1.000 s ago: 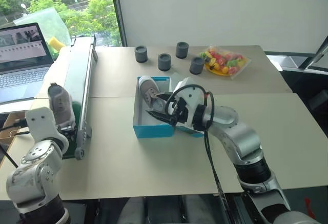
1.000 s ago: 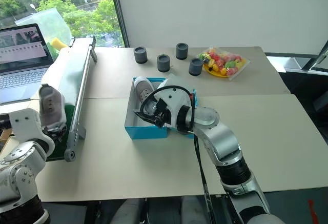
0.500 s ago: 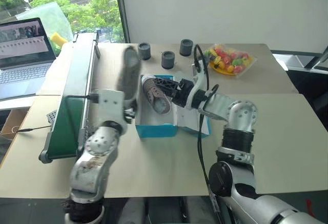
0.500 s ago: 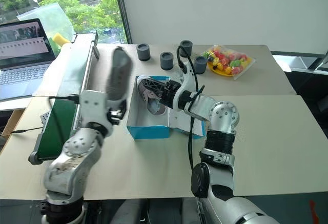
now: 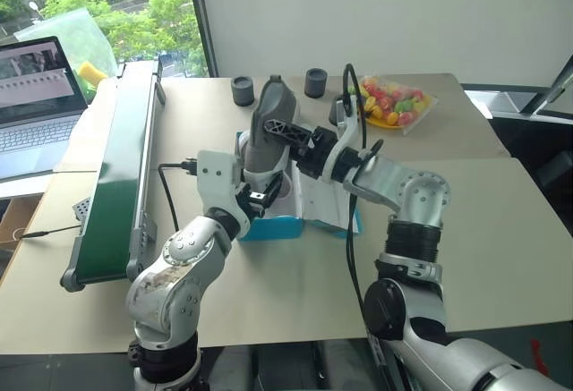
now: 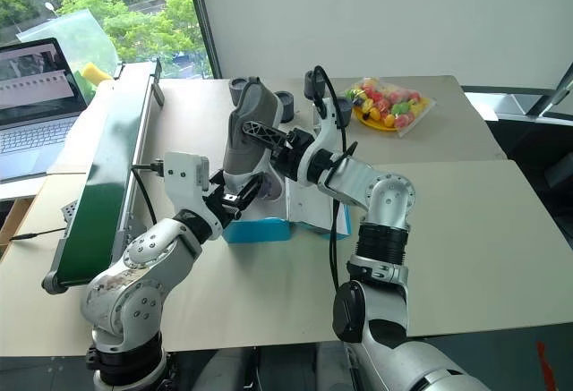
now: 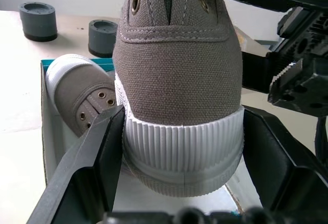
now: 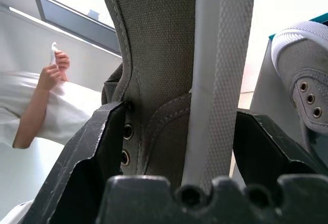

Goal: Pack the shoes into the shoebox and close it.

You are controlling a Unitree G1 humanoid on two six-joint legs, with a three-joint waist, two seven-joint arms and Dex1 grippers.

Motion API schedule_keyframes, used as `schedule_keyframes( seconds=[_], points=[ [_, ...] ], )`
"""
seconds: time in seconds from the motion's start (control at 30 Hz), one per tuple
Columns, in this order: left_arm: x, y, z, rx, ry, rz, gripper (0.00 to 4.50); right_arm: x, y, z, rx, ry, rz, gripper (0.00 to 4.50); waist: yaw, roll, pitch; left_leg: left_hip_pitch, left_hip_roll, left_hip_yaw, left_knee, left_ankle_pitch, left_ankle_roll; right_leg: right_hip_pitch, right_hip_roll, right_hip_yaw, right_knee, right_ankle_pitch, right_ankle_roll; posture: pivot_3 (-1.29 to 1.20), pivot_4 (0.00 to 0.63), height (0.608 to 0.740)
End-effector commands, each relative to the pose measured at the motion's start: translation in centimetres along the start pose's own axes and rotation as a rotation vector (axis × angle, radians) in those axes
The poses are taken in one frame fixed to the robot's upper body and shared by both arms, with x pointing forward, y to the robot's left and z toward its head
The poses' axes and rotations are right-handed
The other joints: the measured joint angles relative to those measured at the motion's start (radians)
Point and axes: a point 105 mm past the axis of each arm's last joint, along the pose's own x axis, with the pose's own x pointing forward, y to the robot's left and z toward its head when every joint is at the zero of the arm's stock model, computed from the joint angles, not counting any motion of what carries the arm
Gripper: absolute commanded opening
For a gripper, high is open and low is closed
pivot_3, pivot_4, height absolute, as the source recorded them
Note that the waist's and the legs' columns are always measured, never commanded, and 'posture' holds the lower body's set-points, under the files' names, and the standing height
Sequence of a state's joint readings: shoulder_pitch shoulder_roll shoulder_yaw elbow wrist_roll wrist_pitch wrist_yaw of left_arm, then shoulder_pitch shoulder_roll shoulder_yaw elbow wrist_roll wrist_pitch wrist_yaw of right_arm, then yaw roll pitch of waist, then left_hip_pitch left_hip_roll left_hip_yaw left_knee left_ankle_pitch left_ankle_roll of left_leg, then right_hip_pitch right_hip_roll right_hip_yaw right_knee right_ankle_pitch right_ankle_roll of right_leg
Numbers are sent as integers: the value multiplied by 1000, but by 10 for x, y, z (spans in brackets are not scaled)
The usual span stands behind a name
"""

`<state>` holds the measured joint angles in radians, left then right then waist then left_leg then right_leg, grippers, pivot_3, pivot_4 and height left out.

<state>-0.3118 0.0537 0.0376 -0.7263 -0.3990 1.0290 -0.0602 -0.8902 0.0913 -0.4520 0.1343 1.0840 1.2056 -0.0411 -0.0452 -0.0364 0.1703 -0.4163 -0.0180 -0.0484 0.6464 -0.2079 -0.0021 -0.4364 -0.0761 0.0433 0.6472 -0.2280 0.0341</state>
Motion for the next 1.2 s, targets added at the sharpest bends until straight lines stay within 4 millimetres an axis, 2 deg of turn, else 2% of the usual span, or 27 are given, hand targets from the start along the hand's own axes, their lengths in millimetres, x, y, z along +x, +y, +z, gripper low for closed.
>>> schedule_keyframes(
  seconds=[0.03, 0.2, 0.23, 0.33, 0.5, 0.6, 0.67, 0.73, 0.93, 1.07, 1.2],
  points=[
    [-1, -15, 13, 13, -49, -78, 3033, 15, 40, -4, -13, 0, 134, 2383, 0, 0, 0, 0, 0, 0, 0, 0, 0, 0, 0, 0, 0, 0, 0, 0, 150, 740],
    [-1, -13, 11, 28, -36, -71, 3033, 15, 44, -6, -37, 11, 136, 733, 0, 0, 0, 0, 0, 0, 0, 0, 0, 0, 0, 0, 0, 0, 0, 0, 150, 740],
    [-1, -12, 10, 26, -32, -70, 3033, 15, 44, -5, -41, 13, 133, 564, 0, 0, 0, 0, 0, 0, 0, 0, 0, 0, 0, 0, 0, 0, 0, 0, 150, 740],
    [-1, -11, 6, 30, -17, -65, 3033, 15, 46, -3, -45, 11, 130, 564, 1, 0, 0, 0, 0, 0, 0, 0, 0, 0, 0, 0, 0, 0, 0, 0, 150, 740],
    [-7, -7, -5, 39, 25, -59, 3033, 16, 44, 16, 12, -63, 110, 564, -2, 0, 0, 0, 0, 0, 0, 0, 0, 0, 0, 0, 0, 0, 0, 0, 150, 740],
    [-13, 3, -4, 85, 5, -11, 3033, 16, 39, 29, 49, -106, 86, 564, -2, 0, 0, 1, 0, 0, 0, 0, 0, 0, 0, 0, 0, 0, 0, 0, 150, 740],
    [-13, 8, -2, 90, -12, 15, 3912, 16, 38, 32, 58, -113, 79, 539, 1, 0, 0, 1, 0, 0, 0, 0, 0, 0, 0, 0, 0, 0, 0, 0, 150, 740],
    [-12, 9, -1, 112, -15, 16, 4444, 16, 37, 33, 69, -116, 76, 539, 3, 0, 0, 0, 0, 0, 0, 0, 0, 0, 0, 0, 0, 0, 0, 0, 150, 740],
    [-12, 1, 4, 108, -36, -33, 4444, 16, 33, 36, 103, -133, 65, 539, 3, 0, 0, 0, 0, 0, 0, 0, 0, 1, 0, -1, 0, 0, 0, 0, 150, 740],
    [-35, 7, 2, 191, -5, -77, 4444, 13, 20, 38, 37, -120, -26, 539, -6, 0, 0, 0, 0, 0, 0, 0, 0, 0, 0, 0, 0, 0, 0, 0, 150, 740],
    [-72, 32, 9, 326, 80, -138, 4444, 6, 1, 28, -123, 48, -191, 539, -8, 1, 0, 0, 1, 0, -1, 0, 0, -1, 1, 0, 1, 0, 0, 0, 150, 740]
  ],
)
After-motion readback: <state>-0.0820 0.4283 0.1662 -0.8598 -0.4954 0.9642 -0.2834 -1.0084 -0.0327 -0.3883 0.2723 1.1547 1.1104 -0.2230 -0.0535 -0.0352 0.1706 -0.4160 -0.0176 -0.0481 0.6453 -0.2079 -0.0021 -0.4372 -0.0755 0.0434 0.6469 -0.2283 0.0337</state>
